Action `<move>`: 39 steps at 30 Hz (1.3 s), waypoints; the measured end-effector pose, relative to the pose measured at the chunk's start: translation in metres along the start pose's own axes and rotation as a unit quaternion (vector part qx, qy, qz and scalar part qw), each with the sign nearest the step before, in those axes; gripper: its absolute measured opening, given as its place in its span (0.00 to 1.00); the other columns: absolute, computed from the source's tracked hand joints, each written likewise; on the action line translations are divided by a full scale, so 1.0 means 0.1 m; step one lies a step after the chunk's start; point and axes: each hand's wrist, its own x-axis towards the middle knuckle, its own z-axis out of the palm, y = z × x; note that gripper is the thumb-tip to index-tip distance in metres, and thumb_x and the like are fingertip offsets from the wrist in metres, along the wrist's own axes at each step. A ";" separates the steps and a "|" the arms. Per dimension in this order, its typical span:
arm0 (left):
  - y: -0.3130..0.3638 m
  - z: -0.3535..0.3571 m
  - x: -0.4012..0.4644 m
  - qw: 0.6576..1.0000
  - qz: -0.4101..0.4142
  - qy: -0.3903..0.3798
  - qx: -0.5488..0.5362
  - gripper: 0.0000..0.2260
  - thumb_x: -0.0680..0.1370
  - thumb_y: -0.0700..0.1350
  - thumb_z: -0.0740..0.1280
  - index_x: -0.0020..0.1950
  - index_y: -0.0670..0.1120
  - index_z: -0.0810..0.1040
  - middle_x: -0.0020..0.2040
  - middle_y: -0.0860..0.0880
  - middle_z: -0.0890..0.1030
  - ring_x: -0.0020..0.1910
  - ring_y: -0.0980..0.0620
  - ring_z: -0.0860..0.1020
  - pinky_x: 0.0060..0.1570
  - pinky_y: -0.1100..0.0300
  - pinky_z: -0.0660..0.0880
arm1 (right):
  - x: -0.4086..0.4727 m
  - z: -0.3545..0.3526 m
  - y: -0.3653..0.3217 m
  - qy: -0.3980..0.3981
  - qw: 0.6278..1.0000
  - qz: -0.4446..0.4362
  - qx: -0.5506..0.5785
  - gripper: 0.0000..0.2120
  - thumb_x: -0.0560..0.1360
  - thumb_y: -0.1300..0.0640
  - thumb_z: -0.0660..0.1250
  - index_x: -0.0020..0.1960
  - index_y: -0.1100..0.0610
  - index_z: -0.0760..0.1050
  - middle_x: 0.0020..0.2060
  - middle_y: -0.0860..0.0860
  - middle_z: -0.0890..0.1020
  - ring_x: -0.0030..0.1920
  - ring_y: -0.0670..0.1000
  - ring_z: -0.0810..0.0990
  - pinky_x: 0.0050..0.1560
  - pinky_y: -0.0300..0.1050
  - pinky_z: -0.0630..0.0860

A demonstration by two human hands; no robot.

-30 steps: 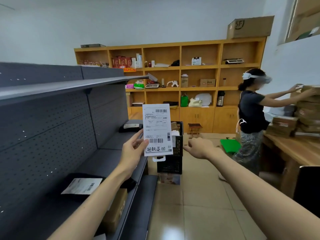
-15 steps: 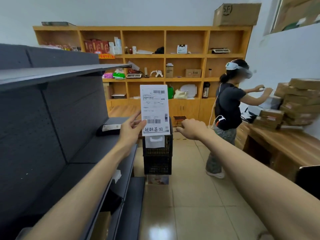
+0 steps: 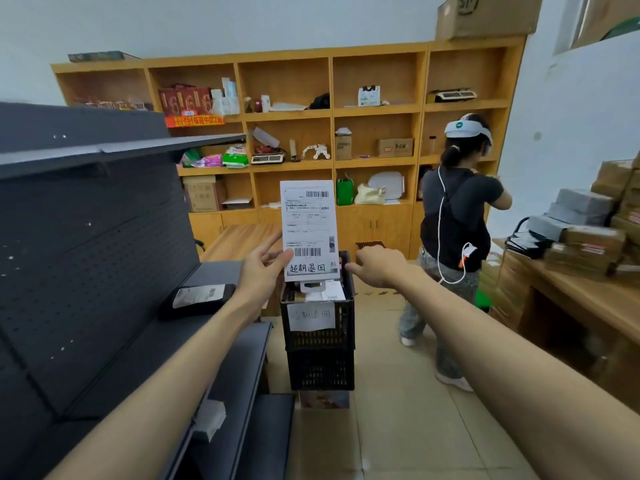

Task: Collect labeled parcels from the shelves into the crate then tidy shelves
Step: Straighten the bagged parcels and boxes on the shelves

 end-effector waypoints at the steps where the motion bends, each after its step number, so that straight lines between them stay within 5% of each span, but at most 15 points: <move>1: -0.04 0.03 0.19 1.000 0.005 0.000 0.006 0.22 0.81 0.41 0.68 0.74 0.55 0.71 0.56 0.47 0.85 0.56 0.47 0.84 0.58 0.44 0.79 | 0.19 0.00 0.07 0.004 1.000 -0.003 0.000 0.19 0.82 0.43 0.56 0.40 0.54 0.71 0.37 0.50 0.77 0.38 0.51 0.77 0.41 0.48 0.73; 15: -0.87 0.26 2.19 0.999 -0.016 0.039 0.005 0.23 0.81 0.41 0.68 0.75 0.54 0.71 0.56 0.48 0.85 0.53 0.50 0.85 0.53 0.46 0.82 | 2.35 0.47 0.72 -0.014 0.999 -0.045 -0.015 0.18 0.82 0.43 0.55 0.43 0.55 0.71 0.38 0.50 0.77 0.37 0.51 0.75 0.33 0.44 0.66; 20: -1.21 0.21 2.93 0.999 -0.022 0.021 0.015 0.23 0.81 0.42 0.68 0.74 0.56 0.71 0.60 0.49 0.84 0.60 0.49 0.82 0.55 0.47 0.81 | 3.07 0.66 0.84 -0.033 0.999 -0.023 -0.020 0.19 0.82 0.42 0.55 0.41 0.54 0.71 0.39 0.51 0.78 0.41 0.54 0.77 0.42 0.48 0.73; 27: -1.60 0.19 3.97 0.999 -0.042 -0.002 -0.024 0.24 0.82 0.39 0.66 0.77 0.51 0.67 0.59 0.46 0.83 0.55 0.50 0.84 0.43 0.58 0.83 | 4.08 0.78 0.98 -0.030 0.999 0.006 -0.015 0.18 0.81 0.44 0.56 0.38 0.53 0.69 0.36 0.50 0.75 0.40 0.54 0.76 0.39 0.47 0.70; 33: -2.07 0.16 4.60 0.997 -0.070 0.000 -0.017 0.24 0.81 0.41 0.67 0.77 0.50 0.68 0.58 0.48 0.84 0.59 0.47 0.82 0.53 0.46 0.82 | 4.72 1.04 1.12 -0.033 0.999 0.029 0.024 0.18 0.81 0.43 0.57 0.37 0.53 0.69 0.35 0.49 0.76 0.40 0.54 0.76 0.37 0.46 0.69; 39: -2.54 0.22 5.02 0.994 -0.110 -0.003 -0.019 0.22 0.82 0.39 0.66 0.76 0.49 0.70 0.53 0.53 0.85 0.55 0.54 0.83 0.46 0.56 0.83 | 5.18 1.48 1.18 -0.038 0.997 0.032 0.054 0.17 0.81 0.45 0.57 0.51 0.57 0.77 0.49 0.55 0.82 0.48 0.58 0.79 0.44 0.50 0.73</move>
